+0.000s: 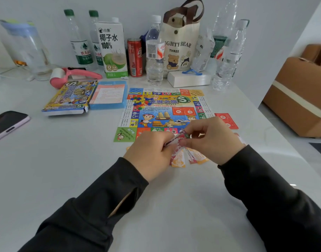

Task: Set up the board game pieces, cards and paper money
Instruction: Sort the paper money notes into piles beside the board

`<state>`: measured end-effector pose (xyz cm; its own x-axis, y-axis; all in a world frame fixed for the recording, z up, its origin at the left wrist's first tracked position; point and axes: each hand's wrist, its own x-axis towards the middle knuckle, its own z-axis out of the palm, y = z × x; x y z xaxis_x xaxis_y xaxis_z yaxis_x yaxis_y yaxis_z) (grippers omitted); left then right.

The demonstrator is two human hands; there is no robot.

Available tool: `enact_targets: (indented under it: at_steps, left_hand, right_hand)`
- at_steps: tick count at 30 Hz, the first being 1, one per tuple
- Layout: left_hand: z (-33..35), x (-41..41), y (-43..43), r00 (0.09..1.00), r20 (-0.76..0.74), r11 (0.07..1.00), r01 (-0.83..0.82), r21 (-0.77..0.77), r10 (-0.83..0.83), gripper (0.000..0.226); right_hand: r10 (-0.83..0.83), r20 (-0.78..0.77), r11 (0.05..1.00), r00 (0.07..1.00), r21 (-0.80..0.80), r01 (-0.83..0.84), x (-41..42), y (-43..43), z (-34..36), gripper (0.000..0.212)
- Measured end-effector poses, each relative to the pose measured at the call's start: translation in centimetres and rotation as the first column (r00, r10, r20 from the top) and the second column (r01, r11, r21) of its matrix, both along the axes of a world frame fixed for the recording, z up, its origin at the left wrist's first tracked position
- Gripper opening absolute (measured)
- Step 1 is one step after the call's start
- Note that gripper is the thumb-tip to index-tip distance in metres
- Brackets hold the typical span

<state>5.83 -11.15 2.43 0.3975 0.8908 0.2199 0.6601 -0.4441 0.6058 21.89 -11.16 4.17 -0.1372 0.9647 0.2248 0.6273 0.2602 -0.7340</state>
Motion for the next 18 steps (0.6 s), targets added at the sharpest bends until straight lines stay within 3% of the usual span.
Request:
enact_targets:
  at_steps: [5,10,14,18]
  left_hand:
    - [-0.4,-0.7,-1.8,0.997,0.070,0.999,-0.018,-0.031,0.020,0.014]
    - [-1.4,-0.6,-3.3,0.989,0.139,0.999,-0.043,0.006,0.042,0.012]
    - [-2.0,-0.7,-3.9,0.994,0.095,0.999,-0.052,0.016,0.051,0.010]
    - [-2.3,-0.7,-4.2,0.994,0.087,0.997,-0.063,0.038,0.060,0.016]
  right_hand:
    - [0.087,0.204,0.994,0.975,-0.076,-0.073,0.2,-1.8,-0.6,0.019]
    - [0.066,0.289,0.995,0.955,-0.095,-0.040,0.7,-3.8,-1.2,0.027]
    - [0.021,0.275,0.997,0.961,-0.074,0.000,1.1,-4.8,-2.3,0.011]
    - [0.000,0.234,1.000,0.972,-0.016,0.004,1.0,-5.1,-3.0,0.017]
